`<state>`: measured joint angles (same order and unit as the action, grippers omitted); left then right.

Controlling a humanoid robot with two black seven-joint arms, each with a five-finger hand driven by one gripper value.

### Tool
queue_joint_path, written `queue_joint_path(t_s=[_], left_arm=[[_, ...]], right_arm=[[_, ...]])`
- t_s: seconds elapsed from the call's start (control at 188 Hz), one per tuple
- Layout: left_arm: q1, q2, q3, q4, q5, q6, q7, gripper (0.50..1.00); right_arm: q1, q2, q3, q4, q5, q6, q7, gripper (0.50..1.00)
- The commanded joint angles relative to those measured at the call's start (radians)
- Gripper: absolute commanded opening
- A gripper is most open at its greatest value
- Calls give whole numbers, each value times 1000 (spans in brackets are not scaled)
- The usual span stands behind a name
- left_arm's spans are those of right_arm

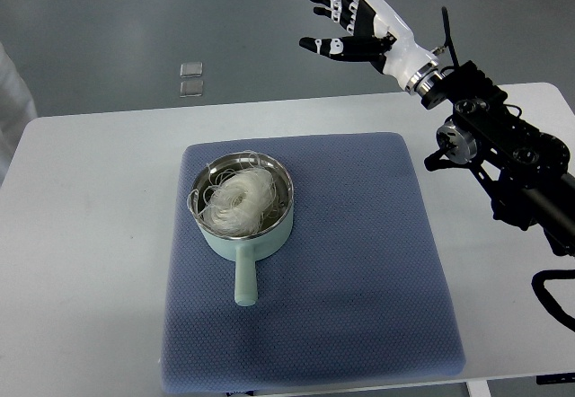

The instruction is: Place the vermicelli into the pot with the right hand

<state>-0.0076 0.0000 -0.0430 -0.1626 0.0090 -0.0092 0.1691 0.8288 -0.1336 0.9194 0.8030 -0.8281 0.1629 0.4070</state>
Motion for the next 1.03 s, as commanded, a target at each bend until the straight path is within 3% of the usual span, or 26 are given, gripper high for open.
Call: queue_joint_path(t_s=[0.0, 0.208, 0.367, 1.027], left_arm=[[0, 0, 0, 0, 0, 0, 1, 1000], [0, 0, 0, 0, 0, 0, 1, 1000], [0, 0, 0, 0, 0, 0, 0, 1000], [0, 0, -1, -2, -1, 0, 0, 1000]], right_arm=[[-56, 14, 35, -25, 112, -33, 1, 915], [-85, 51, 35, -126, 411, -108, -11, 915], [-96, 60, 19, -160, 546, -112, -16, 915], [-120, 65, -40, -215, 555, -148, -14, 928]])
